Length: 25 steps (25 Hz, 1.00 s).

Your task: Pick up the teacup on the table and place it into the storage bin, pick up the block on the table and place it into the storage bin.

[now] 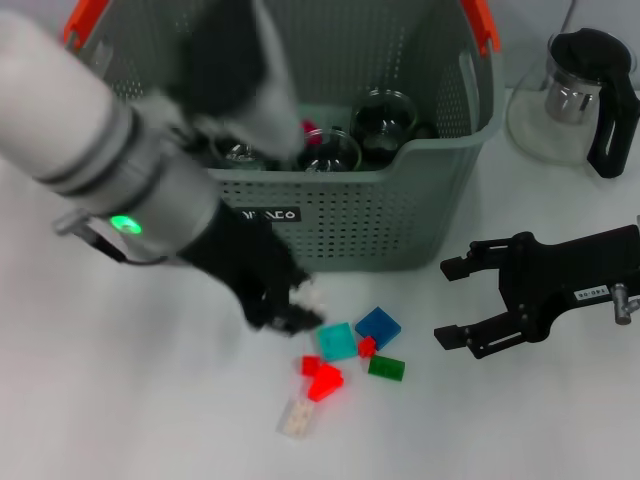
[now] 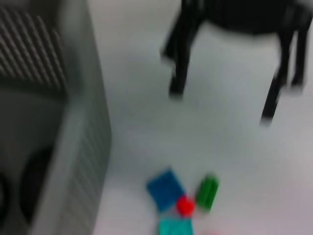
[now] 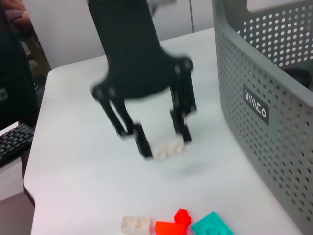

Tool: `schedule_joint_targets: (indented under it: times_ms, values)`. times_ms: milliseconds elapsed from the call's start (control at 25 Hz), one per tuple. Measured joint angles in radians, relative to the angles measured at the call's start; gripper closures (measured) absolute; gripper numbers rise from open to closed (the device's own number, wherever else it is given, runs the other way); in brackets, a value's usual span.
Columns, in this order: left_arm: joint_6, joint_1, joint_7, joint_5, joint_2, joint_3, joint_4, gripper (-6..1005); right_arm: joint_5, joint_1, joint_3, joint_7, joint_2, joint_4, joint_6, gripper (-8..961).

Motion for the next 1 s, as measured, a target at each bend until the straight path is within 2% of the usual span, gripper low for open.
schedule_joint_targets:
  times_ms: [200,360,520,720,840,920,1000]
  values:
    - [0.048,0.011,0.000,-0.237,0.003,-0.268,0.064,563,-0.001,0.000,-0.002,-0.001,0.000,0.000,-0.001,12]
    - [-0.020,-0.030,-0.003,-0.321,0.007,-0.393,0.043,557,-0.001,0.002,-0.007,-0.001,0.003,0.003,-0.003,11]
    - [-0.159,-0.104,-0.025,-0.292,0.023,-0.413,-0.053,552,-0.001,0.008,-0.008,-0.001,0.013,0.008,-0.003,12]
    - [-0.339,-0.215,-0.049,-0.230,0.080,-0.405,-0.284,545,-0.001,0.014,-0.009,-0.001,0.024,0.004,-0.003,12]
    - [-0.403,-0.261,-0.049,-0.218,0.105,-0.396,-0.384,540,-0.001,0.023,-0.010,-0.001,0.026,0.009,-0.003,11]
    - [-0.444,-0.282,-0.055,-0.191,0.109,-0.390,-0.415,538,-0.002,0.028,-0.010,-0.001,0.027,0.009,-0.003,11]
    - [-0.477,-0.290,-0.068,-0.158,0.104,-0.385,-0.419,535,-0.002,0.030,-0.010,-0.001,0.027,0.009,-0.003,11]
